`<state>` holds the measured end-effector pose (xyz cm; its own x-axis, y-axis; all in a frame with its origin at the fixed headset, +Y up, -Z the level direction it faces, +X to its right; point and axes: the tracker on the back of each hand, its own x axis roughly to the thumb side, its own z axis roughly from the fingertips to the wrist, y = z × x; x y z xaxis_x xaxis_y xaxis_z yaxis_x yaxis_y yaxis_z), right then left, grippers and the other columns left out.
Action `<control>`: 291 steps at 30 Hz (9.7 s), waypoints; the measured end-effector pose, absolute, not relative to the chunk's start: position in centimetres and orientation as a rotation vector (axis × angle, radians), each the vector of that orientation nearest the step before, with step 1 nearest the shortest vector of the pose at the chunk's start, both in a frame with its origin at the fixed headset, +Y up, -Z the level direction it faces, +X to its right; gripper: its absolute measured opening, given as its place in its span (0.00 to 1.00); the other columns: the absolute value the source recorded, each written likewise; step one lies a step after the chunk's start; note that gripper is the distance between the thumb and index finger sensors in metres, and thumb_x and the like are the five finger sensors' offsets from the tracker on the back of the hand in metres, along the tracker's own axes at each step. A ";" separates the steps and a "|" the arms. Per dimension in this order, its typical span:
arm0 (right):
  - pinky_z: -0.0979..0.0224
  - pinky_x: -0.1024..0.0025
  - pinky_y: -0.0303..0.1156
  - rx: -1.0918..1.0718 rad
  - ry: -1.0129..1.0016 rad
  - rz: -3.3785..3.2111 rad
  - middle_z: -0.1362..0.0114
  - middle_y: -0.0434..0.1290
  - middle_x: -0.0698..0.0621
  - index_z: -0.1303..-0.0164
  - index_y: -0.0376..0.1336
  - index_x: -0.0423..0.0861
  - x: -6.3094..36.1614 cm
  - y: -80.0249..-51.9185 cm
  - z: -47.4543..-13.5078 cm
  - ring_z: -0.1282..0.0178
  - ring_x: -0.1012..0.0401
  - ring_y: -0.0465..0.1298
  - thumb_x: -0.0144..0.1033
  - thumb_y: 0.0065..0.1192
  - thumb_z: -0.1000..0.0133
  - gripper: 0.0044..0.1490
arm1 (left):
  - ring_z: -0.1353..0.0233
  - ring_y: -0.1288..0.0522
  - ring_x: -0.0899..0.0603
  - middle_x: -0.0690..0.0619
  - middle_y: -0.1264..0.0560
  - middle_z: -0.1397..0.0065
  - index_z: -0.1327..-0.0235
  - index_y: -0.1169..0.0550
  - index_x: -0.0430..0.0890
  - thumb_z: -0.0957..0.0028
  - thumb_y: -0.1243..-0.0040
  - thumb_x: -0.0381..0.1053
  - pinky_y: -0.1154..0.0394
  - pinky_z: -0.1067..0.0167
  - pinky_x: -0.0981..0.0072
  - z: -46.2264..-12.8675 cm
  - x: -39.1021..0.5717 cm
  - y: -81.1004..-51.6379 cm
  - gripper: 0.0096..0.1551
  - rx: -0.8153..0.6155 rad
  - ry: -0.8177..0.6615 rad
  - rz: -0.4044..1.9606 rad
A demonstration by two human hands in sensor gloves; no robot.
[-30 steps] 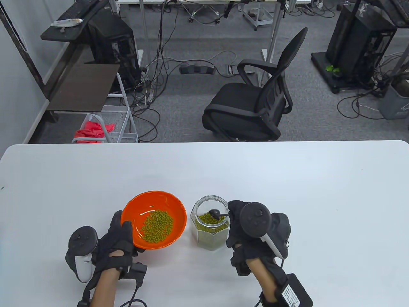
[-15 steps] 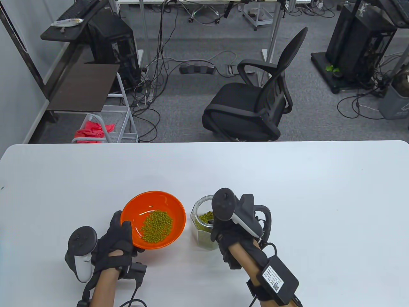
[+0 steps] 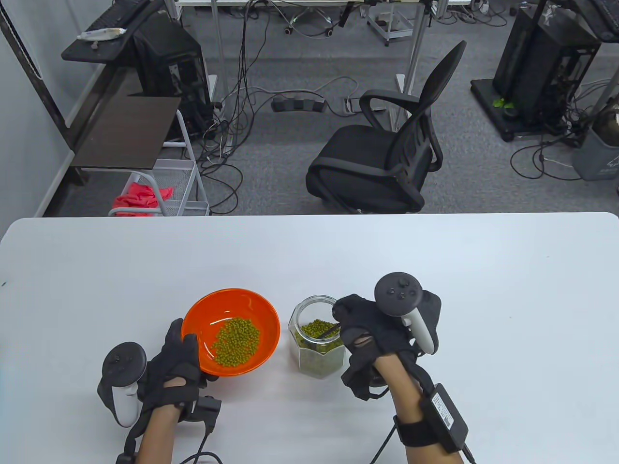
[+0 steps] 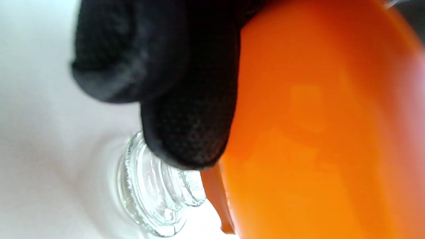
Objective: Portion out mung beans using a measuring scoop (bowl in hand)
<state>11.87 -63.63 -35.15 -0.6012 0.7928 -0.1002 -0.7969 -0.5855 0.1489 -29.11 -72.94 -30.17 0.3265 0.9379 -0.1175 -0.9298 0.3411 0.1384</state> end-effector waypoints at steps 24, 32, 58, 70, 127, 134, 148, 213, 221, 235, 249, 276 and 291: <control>0.55 0.49 0.77 -0.136 0.204 1.827 0.63 0.80 0.42 0.45 0.70 0.39 16.9 -66.3 -34.3 0.74 0.59 0.80 0.37 0.58 0.46 0.24 | 0.69 0.08 0.46 0.39 0.31 0.31 0.22 0.44 0.37 0.40 0.54 0.56 0.12 0.75 0.72 -30.2 -29.0 -73.0 0.39 0.051 0.192 1.202; 0.55 0.48 0.77 -0.149 0.209 1.740 0.63 0.80 0.42 0.44 0.70 0.39 18.2 -66.5 -34.4 0.74 0.58 0.80 0.36 0.58 0.46 0.24 | 0.69 0.08 0.46 0.39 0.31 0.31 0.22 0.44 0.37 0.40 0.54 0.56 0.12 0.75 0.72 -30.3 -28.9 -73.0 0.39 0.053 0.185 1.193; 0.54 0.48 0.77 -0.019 0.152 1.597 0.62 0.80 0.42 0.44 0.69 0.39 20.5 -63.9 -33.0 0.73 0.58 0.80 0.36 0.58 0.46 0.24 | 0.69 0.08 0.46 0.38 0.31 0.31 0.22 0.44 0.37 0.40 0.54 0.56 0.12 0.75 0.72 -30.3 -28.7 -73.0 0.39 0.047 0.181 1.185; 0.49 0.44 0.75 0.106 0.160 1.626 0.58 0.79 0.39 0.41 0.68 0.38 14.7 -63.5 -32.8 0.68 0.54 0.81 0.34 0.59 0.46 0.25 | 0.69 0.08 0.47 0.38 0.31 0.31 0.22 0.44 0.37 0.40 0.54 0.56 0.12 0.75 0.72 -30.3 -28.6 -73.0 0.39 0.049 0.171 1.187; 0.40 0.36 0.68 0.326 -0.006 1.820 0.43 0.75 0.34 0.38 0.72 0.45 8.7 -62.0 -30.6 0.51 0.45 0.78 0.26 0.64 0.49 0.27 | 0.70 0.08 0.47 0.38 0.31 0.32 0.22 0.44 0.37 0.40 0.54 0.56 0.12 0.75 0.72 -30.3 -28.7 -72.9 0.39 0.047 0.169 1.206; 0.41 0.36 0.69 0.286 -0.050 1.802 0.45 0.76 0.35 0.38 0.71 0.42 11.2 -60.9 -30.6 0.54 0.46 0.79 0.28 0.64 0.48 0.26 | 0.70 0.08 0.47 0.38 0.31 0.32 0.22 0.44 0.37 0.40 0.54 0.56 0.12 0.75 0.72 -30.3 -28.7 -72.9 0.39 0.046 0.168 1.207; 0.44 0.38 0.71 0.205 -0.161 1.805 0.51 0.78 0.36 0.40 0.70 0.40 15.6 -59.0 -29.9 0.60 0.49 0.80 0.32 0.62 0.47 0.25 | 0.70 0.08 0.47 0.39 0.31 0.31 0.22 0.44 0.37 0.40 0.54 0.56 0.12 0.75 0.72 -30.2 -28.7 -72.8 0.39 0.050 0.166 1.208; 0.52 0.44 0.75 -0.069 0.129 1.866 0.59 0.79 0.38 0.45 0.71 0.38 16.0 -65.2 -33.8 0.69 0.54 0.81 0.34 0.59 0.48 0.24 | 0.70 0.08 0.47 0.38 0.31 0.32 0.22 0.44 0.37 0.40 0.54 0.56 0.12 0.75 0.72 -30.2 -28.6 -72.8 0.39 0.050 0.160 1.208; 0.52 0.44 0.75 -0.106 0.167 1.764 0.59 0.79 0.38 0.44 0.70 0.38 17.5 -66.2 -34.3 0.69 0.54 0.80 0.34 0.59 0.47 0.24 | 0.70 0.08 0.47 0.38 0.31 0.32 0.22 0.44 0.37 0.40 0.54 0.56 0.12 0.75 0.72 -30.2 -28.6 -72.8 0.39 0.051 0.164 1.208; 0.51 0.44 0.75 -0.134 0.162 1.697 0.58 0.79 0.38 0.44 0.70 0.38 19.3 -66.3 -34.2 0.68 0.54 0.80 0.34 0.59 0.47 0.24 | 0.70 0.08 0.47 0.38 0.30 0.32 0.22 0.44 0.37 0.40 0.54 0.56 0.12 0.75 0.72 -30.2 -28.7 -72.7 0.39 0.054 0.165 1.207; 0.50 0.44 0.74 -0.051 0.082 1.595 0.57 0.79 0.39 0.43 0.69 0.39 20.7 -63.8 -32.8 0.67 0.54 0.80 0.34 0.58 0.46 0.24 | 0.70 0.08 0.47 0.38 0.30 0.32 0.22 0.44 0.37 0.40 0.54 0.56 0.12 0.75 0.72 -30.2 -28.6 -72.7 0.39 0.052 0.164 1.200; 0.43 0.38 0.71 0.363 0.130 1.926 0.49 0.79 0.35 0.39 0.70 0.40 9.4 -62.4 -31.4 0.57 0.47 0.81 0.29 0.64 0.48 0.26 | 0.70 0.08 0.47 0.38 0.31 0.32 0.22 0.44 0.37 0.40 0.54 0.56 0.12 0.75 0.72 -30.2 -28.5 -72.8 0.39 0.048 0.162 1.197; 0.39 0.35 0.67 0.528 0.091 2.061 0.43 0.76 0.34 0.42 0.75 0.46 8.1 -60.9 -30.2 0.51 0.44 0.79 0.25 0.67 0.50 0.24 | 0.70 0.08 0.46 0.38 0.31 0.32 0.22 0.44 0.37 0.40 0.54 0.56 0.12 0.75 0.72 -30.2 -28.4 -72.8 0.39 0.047 0.161 1.201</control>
